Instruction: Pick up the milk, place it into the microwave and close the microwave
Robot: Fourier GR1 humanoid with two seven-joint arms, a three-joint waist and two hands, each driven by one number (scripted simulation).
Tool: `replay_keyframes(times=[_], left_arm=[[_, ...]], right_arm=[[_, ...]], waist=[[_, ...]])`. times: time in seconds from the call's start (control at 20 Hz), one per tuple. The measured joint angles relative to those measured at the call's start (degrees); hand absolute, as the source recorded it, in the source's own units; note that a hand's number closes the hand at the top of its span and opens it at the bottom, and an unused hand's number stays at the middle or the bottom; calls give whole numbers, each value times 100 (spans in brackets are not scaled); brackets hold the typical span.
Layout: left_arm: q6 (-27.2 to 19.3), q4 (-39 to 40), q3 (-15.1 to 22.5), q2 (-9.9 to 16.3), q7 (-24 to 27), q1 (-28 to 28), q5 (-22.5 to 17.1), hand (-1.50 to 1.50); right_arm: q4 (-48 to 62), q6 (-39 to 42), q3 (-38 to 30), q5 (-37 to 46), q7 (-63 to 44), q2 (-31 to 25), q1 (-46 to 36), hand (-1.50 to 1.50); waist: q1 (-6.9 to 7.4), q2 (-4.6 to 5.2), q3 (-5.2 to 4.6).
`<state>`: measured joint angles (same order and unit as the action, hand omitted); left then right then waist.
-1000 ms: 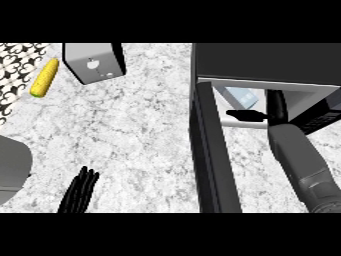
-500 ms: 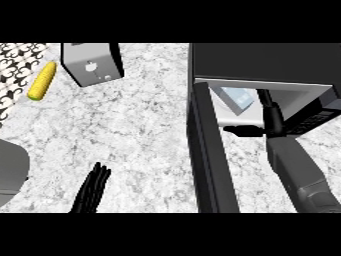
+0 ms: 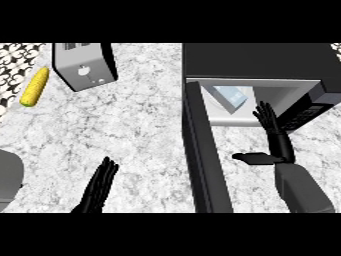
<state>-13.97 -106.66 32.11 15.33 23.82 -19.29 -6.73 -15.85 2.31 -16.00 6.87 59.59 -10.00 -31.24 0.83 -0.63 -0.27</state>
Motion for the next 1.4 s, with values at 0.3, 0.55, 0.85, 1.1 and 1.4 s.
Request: replay_keyframes(times=[0.3, 0.55, 0.85, 1.1, 1.4], left_arm=[[314, 183, 187, 56, -251, 226, -7, 150], [356, 347, 255, 178, -460, 369, 264, 150], [389, 755, 636, 191, -824, 800, 959, 150], [528, 1232, 1085, -57, -1182, 1241, 1455, 150], [646, 2220, 1372, -858, -1273, 1859, 1700, 150]], right_arm=[[-458, 691, -21, -301, -76, -138, 800, -150], [-1186, 1017, 40, -572, -210, -258, 1453, -150], [-2237, 1338, 167, -925, -439, -404, 2214, -150], [-3289, 1605, 256, -1304, -757, -594, 2887, -150], [-4694, 1929, 257, -1904, -1268, -815, 3799, -150]], waist=[[-150, 20, 17], [-199, 20, 21], [-275, 17, 17], [-289, 24, 15], [-268, 40, 14]])
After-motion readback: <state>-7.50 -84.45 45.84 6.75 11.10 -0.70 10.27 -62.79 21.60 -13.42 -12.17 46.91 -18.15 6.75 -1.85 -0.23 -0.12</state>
